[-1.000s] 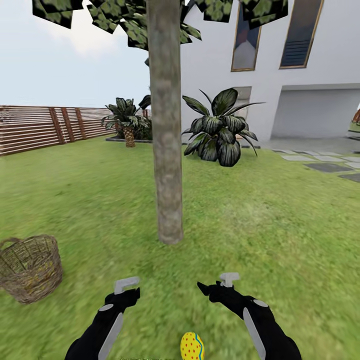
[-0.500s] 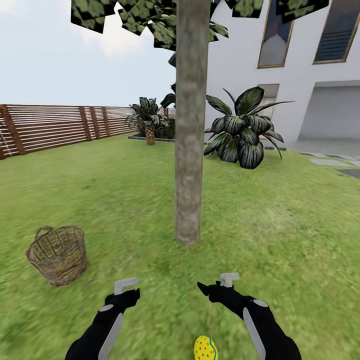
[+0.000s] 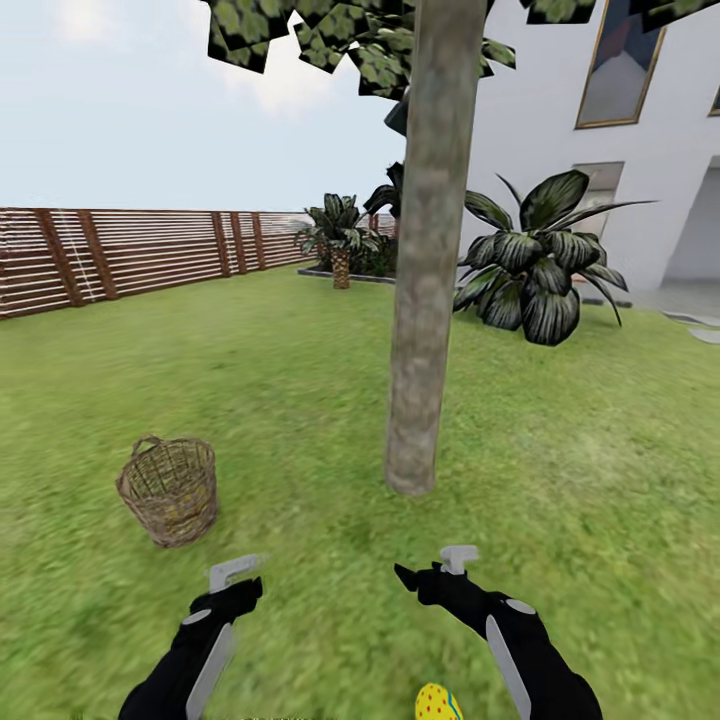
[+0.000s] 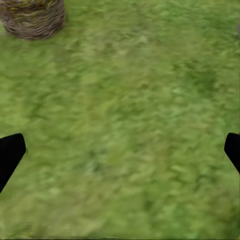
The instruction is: Take the three Easter eggs out of the wicker basket on the lawn in the garden, then place them on the lawn next to a single tree (choose any tree) so that all three eggs are next to the same tree and none are left in the basket.
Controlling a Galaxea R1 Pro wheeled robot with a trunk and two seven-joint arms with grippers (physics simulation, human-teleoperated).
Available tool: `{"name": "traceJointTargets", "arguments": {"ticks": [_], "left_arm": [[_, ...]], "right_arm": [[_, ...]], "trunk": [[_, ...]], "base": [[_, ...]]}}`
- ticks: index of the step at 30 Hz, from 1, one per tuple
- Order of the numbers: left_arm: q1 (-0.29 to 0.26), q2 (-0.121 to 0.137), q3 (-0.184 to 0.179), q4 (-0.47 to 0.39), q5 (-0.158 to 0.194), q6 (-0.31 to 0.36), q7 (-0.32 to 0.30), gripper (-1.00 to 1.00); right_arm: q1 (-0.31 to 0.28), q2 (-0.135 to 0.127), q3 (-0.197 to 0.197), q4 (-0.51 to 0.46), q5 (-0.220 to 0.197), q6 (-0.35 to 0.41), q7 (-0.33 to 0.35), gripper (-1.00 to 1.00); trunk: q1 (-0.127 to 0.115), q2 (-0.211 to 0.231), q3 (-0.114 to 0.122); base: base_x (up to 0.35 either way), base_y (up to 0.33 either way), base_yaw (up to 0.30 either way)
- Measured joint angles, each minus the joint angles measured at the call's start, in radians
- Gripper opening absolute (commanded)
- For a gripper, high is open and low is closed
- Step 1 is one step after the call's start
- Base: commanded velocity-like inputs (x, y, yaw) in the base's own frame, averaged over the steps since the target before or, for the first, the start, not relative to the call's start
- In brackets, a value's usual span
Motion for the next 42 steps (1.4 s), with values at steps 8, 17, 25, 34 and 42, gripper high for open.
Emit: {"name": "traceJointTargets", "arguments": {"ticks": [8,17,25,34,42], "left_arm": [[-0.002,0.001,0.064,0.049,0.001,-0.002,0.005,1.00],[-0.002,0.000,0.078,0.087,0.002,-0.016,0.006,1.00],[-0.003,0.000,0.121,0.092,0.001,-0.021,0.005,1.00],[-0.003,0.001,0.127,0.098,0.003,-0.022,0.004,1.00],[-0.002,0.001,0.128,0.098,0.004,-0.023,0.004,1.00]], "right_arm": [[0.000,0.000,0.000,0.000,0.000,0.000,0.000,1.00],[0.000,0.000,0.000,0.001,0.000,0.000,0.000,1.00],[0.000,0.000,0.001,0.011,0.001,-0.001,0.000,1.00],[0.000,0.001,0.002,0.016,0.001,-0.002,0.000,1.00],[0.000,0.002,0.002,0.016,0.001,-0.002,0.000,1.00]], "trunk": [[-0.031,0.056,0.021],[-0.065,0.119,0.045],[-0.096,0.175,0.067],[-0.130,0.238,0.090],[-0.161,0.294,0.111]], "base": [[0.000,0.000,0.271],[0.000,0.000,0.271],[0.000,0.000,0.271],[0.000,0.000,0.271],[0.000,0.000,0.271]]}}
